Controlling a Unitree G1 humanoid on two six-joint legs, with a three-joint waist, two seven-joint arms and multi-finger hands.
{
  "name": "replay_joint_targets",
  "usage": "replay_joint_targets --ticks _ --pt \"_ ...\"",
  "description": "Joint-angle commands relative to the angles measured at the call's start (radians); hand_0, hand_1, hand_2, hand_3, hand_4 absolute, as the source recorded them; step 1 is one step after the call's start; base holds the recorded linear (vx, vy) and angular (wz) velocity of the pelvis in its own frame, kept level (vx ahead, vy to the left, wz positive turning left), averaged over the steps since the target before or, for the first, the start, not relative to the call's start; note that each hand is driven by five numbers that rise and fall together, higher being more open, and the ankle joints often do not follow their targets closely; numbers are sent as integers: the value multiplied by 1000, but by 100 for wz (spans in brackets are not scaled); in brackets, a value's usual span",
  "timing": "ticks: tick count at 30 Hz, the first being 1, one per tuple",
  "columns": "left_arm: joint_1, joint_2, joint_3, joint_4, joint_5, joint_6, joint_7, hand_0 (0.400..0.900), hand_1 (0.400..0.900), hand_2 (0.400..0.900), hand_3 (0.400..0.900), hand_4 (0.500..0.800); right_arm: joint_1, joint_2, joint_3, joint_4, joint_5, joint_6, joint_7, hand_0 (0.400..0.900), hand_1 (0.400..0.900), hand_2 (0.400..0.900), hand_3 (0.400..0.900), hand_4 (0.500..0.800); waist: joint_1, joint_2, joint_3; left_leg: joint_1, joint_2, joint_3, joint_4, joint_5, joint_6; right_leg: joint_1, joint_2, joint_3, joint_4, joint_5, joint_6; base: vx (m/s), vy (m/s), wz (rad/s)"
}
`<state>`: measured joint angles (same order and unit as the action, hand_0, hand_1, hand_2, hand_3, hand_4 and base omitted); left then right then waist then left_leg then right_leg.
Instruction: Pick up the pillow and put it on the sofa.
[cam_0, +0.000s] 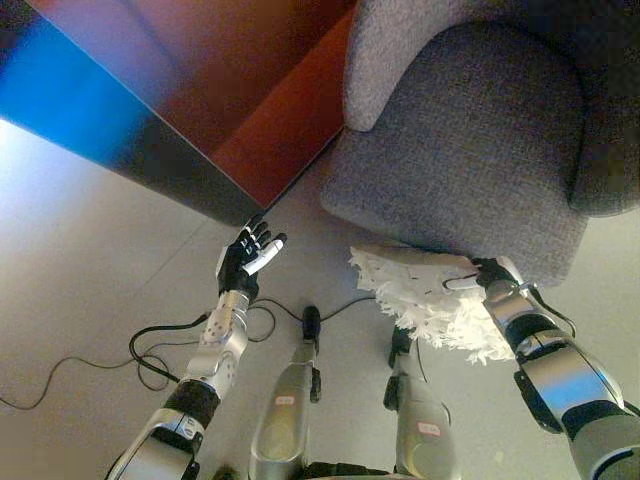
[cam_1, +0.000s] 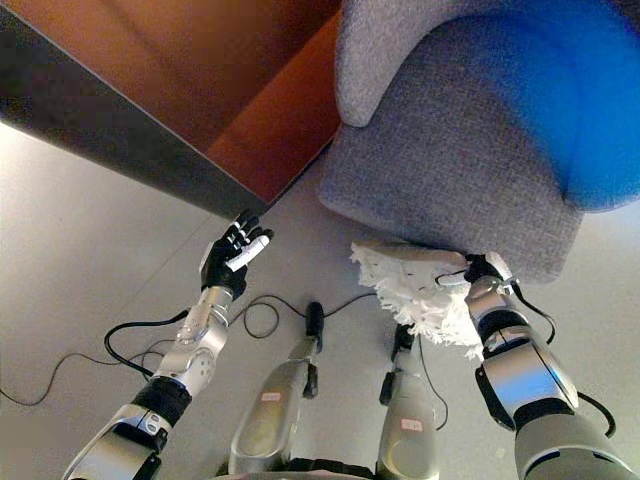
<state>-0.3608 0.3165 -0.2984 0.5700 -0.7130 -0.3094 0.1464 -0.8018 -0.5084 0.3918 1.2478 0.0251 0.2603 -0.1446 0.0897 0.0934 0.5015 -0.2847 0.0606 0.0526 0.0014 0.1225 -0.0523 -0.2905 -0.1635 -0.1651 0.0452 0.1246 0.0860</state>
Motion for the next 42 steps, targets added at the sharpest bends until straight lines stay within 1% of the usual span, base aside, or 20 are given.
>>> replay_joint_targets --ticks 1,3,8,9,18,26,29,32,36,39,42 --pt "-51 50 -10 -137 1 -103 13 900 900 900 900 800 -112 -99 74 29 -41 22 -9 900 900 900 900 800 29 -18 19 -81 32 -81 146 -68 -34 -105 -133 46 124 11 96 0 0 0" --pt "-51 49 -13 -134 -1 -112 12 900 900 900 900 800 -117 -99 75 30 -44 29 -10 900 900 900 900 800 29 -17 19 -93 31 -80 150 -66 -34 -115 -132 46 126 12 96 0 0 0" --pt "-58 44 -15 -141 6 -110 18 900 900 900 900 800 -130 -100 82 32 -46 29 -4 900 900 900 900 800 30 -17 19 -108 29 -80 150 -63 -33 -130 -131 46 124 16 95 0 0 0" --pt "-58 45 -18 -143 5 -110 19 900 900 900 900 800 -133 -100 83 30 -43 26 -12 400 400 400 400 500 29 -17 19 -111 28 -80 153 -64 -32 -134 -131 47 125 16 95 0 0 0" --pt "-53 51 -12 -155 0 -113 16 900 900 900 900 800 -127 -107 77 18 -36 18 -19 400 400 400 400 500 30 -18 19 -115 27 -80 156 -66 -32 -138 -132 45 126 18 95 0 0 0" --pt "-59 52 -10 -151 -4 -108 15 900 900 900 900 800 -139 -112 81 20 -32 29 -11 400 400 400 400 500 31 -19 19 -105 29 -76 155 -64 -33 -128 -134 39 126 18 95 0 0 0" --pt "-56 52 -9 -154 -7 -106 17 900 900 900 900 800 -133 -116 79 15 -26 19 -12 400 400 400 400 500 31 -20 19 -95 31 -75 150 -64 -32 -117 -133 36 122 17 93 0 0 0" --pt "-45 47 -2 -147 -14 -105 12 900 900 900 900 800 -112 -113 71 0 -14 -5 -22 400 400 400 400 500 29 -25 19 -63 30 -75 142 -68 -33 -86 -132 36 117 12 92 -1 43 0" --pt "-30 41 15 -122 -13 -93 6 900 900 900 900 800 -67 -105 45 -41 -8 -32 -28 400 400 400 400 500 26 -39 19 4 31 -68 128 -74 -35 -18 -136 30 104 7 94 1 10 0" --pt "-16 37 32 -102 -3 -67 3 900 900 900 900 800 -30 -98 31 -77 -7 -43 -32 400 400 400 400 500 27 -55 15 71 35 -60 112 -79 -39 52 -137 22 85 3 98 48 -3 1" --pt "14 29 40 -81 9 -45 3 900 900 900 900 800 14 -95 21 -127 -13 -46 -29 400 400 400 400 500 26 -70 -22 123 45 -52 87 -80 -44 109 -135 15 57 0 101 95 2 0"
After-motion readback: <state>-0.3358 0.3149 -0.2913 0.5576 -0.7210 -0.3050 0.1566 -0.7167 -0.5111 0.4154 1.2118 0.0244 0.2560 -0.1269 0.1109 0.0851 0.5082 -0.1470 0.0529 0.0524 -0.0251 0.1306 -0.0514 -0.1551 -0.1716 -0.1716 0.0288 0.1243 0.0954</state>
